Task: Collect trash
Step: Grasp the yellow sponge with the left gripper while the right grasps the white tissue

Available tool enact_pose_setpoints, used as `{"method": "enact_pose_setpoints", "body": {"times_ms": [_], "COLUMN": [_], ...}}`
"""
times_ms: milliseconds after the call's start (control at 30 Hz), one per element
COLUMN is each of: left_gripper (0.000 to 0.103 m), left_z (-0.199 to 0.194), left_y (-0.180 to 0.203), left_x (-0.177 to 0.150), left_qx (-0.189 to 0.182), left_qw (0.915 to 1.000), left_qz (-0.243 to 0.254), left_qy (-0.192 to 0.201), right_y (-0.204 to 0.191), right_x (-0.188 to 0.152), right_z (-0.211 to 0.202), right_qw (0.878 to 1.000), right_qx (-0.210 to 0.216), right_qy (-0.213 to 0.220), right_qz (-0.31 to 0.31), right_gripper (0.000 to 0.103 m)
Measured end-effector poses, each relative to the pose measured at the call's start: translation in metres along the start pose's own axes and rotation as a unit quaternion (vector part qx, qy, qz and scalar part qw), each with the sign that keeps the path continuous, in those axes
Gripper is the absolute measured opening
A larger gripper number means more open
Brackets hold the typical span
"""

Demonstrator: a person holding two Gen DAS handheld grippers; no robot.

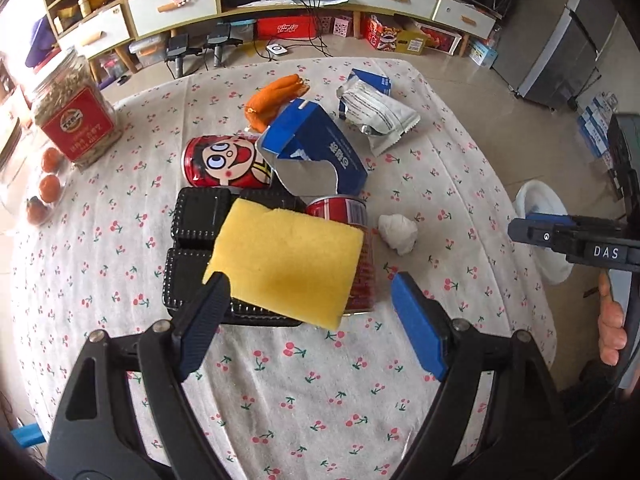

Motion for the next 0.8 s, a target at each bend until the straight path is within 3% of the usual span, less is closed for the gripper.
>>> {"method": "enact_pose_setpoints", "body": {"times_ms": [200,233,300,333,433,600,733,800], "left_gripper": [0.081,0.078,0.056,0.055,0.050,0.029,0.026,0.026], "left_z": [0.018,0.016,0.015,0.014,0.012,-0.001,-0.015,-0.021], "left_y": [0.016,0.016,0.013,0.012,0.011,0.007,-0.002,-0.006], "left_x": [-0.005,-0.005,-0.004,-0.004,-0.005,-0.003,0.005,0.007], "left_qx": [0.050,0.053,0.063,0.065,0.061,0.045,0.020,0.008], "left_qw": [0.9956,0.9949,0.9939,0.9936,0.9927,0.9938,0.9964,0.9969], "left_qz": [0.078,0.084,0.087,0.088,0.100,0.093,0.064,0.053], "left_qy": [0.012,0.018,0.026,0.027,0.029,0.042,0.053,0.058], "right_y": [-0.035,-0.039,-0.046,-0.049,-0.057,-0.066,-0.074,-0.078], "right_x": [0.013,0.016,0.020,0.023,0.027,0.031,0.031,0.031], "right_z": [0.029,0.034,0.044,0.049,0.064,0.079,0.086,0.091], "right_qw": [0.999,0.999,0.998,0.997,0.996,0.993,0.992,0.990], "right_qx": [0.032,0.031,0.021,0.016,0.005,0.005,0.004,0.006], "right_qy": [-0.019,-0.020,-0.021,-0.021,-0.018,-0.013,-0.011,-0.014], "right_qz": [-0.032,-0.036,-0.055,-0.066,-0.089,-0.114,-0.130,-0.137], "right_gripper": [0.061,0.061,0.061,0.061,0.061,0.061,0.059,0.052]}}
Point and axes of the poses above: each gripper's, at about its wrist camera, not at the fingertips, and z roughly the way its jaws point, y to its right, x to its top, the point moved 2 cm from there along z, roughly the way its jaws point, and after that the axes turned 14 degrees about -z, right-handed, at the moved point
